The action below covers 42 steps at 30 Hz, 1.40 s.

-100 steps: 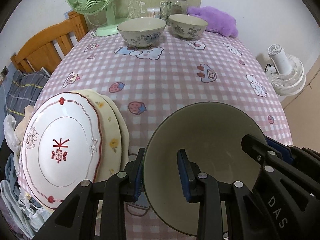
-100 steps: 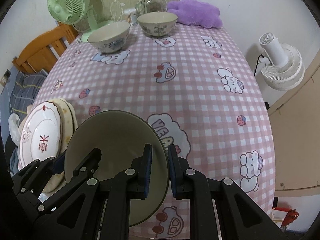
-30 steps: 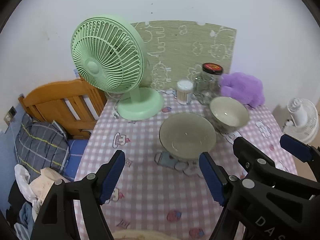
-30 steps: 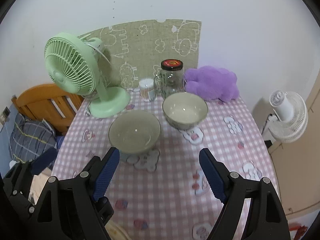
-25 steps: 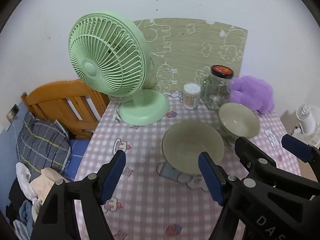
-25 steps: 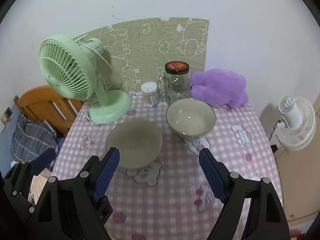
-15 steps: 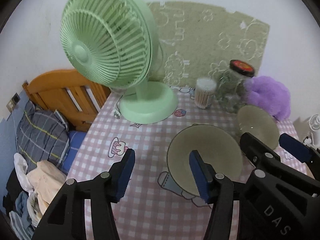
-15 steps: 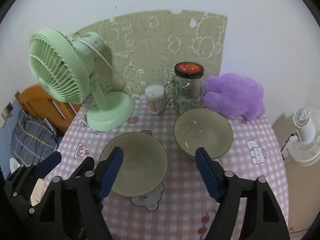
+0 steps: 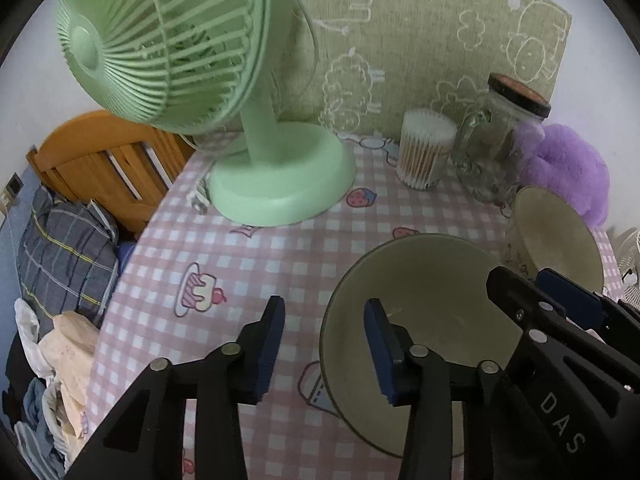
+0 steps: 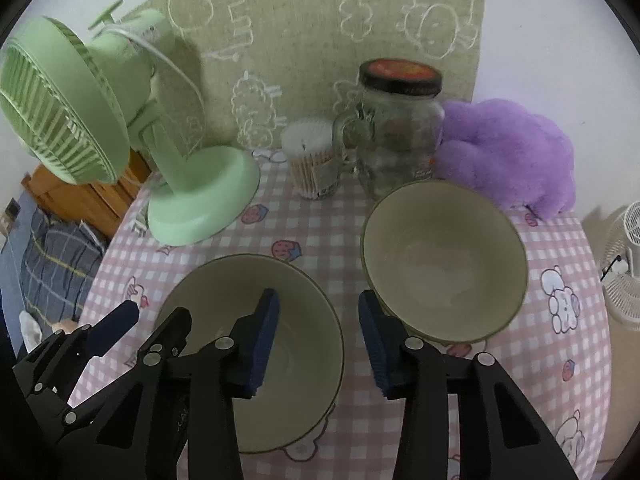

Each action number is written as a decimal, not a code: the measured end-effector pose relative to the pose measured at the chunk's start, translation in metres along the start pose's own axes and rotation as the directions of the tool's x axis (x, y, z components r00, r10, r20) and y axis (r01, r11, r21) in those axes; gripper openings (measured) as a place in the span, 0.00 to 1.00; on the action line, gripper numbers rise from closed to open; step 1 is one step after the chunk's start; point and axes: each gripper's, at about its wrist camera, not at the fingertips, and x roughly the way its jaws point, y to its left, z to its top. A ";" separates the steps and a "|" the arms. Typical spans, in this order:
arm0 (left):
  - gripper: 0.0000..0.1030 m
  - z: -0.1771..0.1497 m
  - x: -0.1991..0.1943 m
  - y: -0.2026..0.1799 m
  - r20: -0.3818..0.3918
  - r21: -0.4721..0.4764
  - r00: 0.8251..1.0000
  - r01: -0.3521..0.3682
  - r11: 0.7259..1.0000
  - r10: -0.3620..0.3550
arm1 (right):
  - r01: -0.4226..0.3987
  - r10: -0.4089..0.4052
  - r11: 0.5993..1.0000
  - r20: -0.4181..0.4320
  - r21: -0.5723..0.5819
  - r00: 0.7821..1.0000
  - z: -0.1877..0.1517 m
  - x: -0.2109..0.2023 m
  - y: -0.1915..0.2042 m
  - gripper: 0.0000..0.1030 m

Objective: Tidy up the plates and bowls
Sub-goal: 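Grasp the rim of the green-rimmed bowl with both grippers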

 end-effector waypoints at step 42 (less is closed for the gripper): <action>0.38 0.000 0.003 -0.008 -0.036 0.043 0.999 -0.006 0.999 0.008 | -0.014 0.015 1.000 -0.045 0.026 0.999 -0.006 0.004 -0.006 0.56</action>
